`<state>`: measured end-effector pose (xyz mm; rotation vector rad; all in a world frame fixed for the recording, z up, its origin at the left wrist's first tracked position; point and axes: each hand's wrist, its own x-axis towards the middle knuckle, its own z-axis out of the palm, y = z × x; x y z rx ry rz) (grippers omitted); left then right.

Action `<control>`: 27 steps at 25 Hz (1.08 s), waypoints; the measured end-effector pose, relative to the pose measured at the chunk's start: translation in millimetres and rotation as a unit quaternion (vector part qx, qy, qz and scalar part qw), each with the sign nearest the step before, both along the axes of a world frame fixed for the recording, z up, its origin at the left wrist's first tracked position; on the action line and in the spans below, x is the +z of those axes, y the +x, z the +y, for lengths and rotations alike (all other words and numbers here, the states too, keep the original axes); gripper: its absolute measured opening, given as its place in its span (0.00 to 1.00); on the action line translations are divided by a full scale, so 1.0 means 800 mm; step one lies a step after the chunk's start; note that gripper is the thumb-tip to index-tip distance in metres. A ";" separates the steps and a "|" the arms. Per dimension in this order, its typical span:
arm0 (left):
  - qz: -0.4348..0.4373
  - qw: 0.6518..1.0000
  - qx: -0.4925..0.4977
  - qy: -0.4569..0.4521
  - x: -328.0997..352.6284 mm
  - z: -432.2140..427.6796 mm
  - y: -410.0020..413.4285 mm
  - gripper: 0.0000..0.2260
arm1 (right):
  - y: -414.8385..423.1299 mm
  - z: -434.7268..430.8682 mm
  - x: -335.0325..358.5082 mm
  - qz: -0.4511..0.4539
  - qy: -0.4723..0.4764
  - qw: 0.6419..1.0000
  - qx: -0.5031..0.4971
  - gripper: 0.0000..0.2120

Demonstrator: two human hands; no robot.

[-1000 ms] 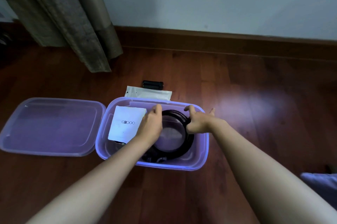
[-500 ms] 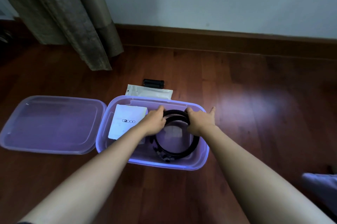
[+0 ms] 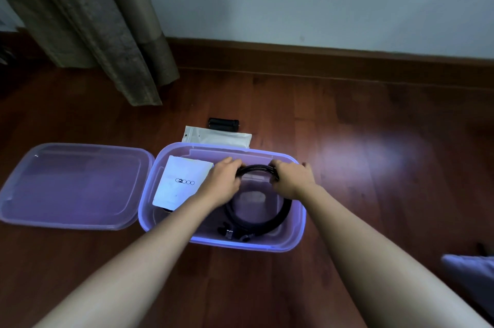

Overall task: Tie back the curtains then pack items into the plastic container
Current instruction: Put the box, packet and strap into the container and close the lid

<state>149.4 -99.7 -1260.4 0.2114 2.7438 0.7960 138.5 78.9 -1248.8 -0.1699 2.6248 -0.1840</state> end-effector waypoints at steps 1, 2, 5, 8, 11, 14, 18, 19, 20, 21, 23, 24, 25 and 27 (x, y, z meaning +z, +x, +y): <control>0.026 0.999 -0.001 -0.021 0.003 0.001 0.000 0.14 | -0.002 0.003 0.002 -0.009 -0.031 0.999 -0.011 0.21; 0.048 0.998 -0.001 -0.041 0.006 0.003 0.001 0.14 | -0.005 0.006 0.006 -0.027 -0.077 0.996 -0.031 0.22; 0.103 0.992 0.019 -0.075 0.010 0.008 0.007 0.12 | -0.010 0.015 0.012 -0.145 -0.319 0.925 -0.147 0.21; 0.128 0.990 -0.001 -0.060 0.011 0.004 0.010 0.11 | -0.013 0.016 0.003 -0.154 -0.359 0.904 -0.176 0.25; 0.104 0.994 -0.037 -0.001 0.015 0.005 0.008 0.10 | -0.014 0.016 -0.005 -0.122 -0.289 0.940 -0.138 0.27; -0.020 1.000 -0.008 0.017 0.023 0.016 0.005 0.13 | -0.011 0.016 0.008 -0.113 -0.222 0.964 -0.094 0.25; -0.248 0.963 -0.036 0.095 0.038 0.008 -0.007 0.21 | -0.011 0.013 0.010 -0.081 -0.150 0.984 -0.045 0.24; -0.286 0.947 -0.033 0.143 0.041 0.004 -0.008 0.23 | -0.012 0.012 0.009 -0.079 -0.134 0.987 -0.037 0.23; -0.307 0.935 -0.025 0.177 0.042 0.000 -0.007 0.24 | -0.013 0.013 0.006 -0.080 -0.129 0.988 -0.032 0.23; -0.309 0.932 -0.016 0.189 0.040 -0.003 -0.008 0.24 | -0.015 0.014 0.001 -0.080 -0.127 0.988 -0.029 0.23; -0.274 0.948 -0.016 0.159 0.032 -0.004 -0.012 0.24 | -0.016 0.016 -0.009 -0.066 -0.111 0.992 -0.004 0.23; -0.253 0.959 -0.023 0.125 0.025 -0.005 -0.013 0.24 | -0.016 0.018 -0.014 -0.055 -0.095 0.994 0.017 0.25; -0.238 0.967 -0.029 0.082 0.019 -0.004 -0.015 0.24 | -0.014 0.019 -0.019 -0.049 -0.071 0.996 0.040 0.27; -0.217 0.976 -0.032 -0.017 0.007 -0.003 -0.014 0.23 | -0.009 0.020 -0.021 -0.036 -0.011 0.996 0.078 0.28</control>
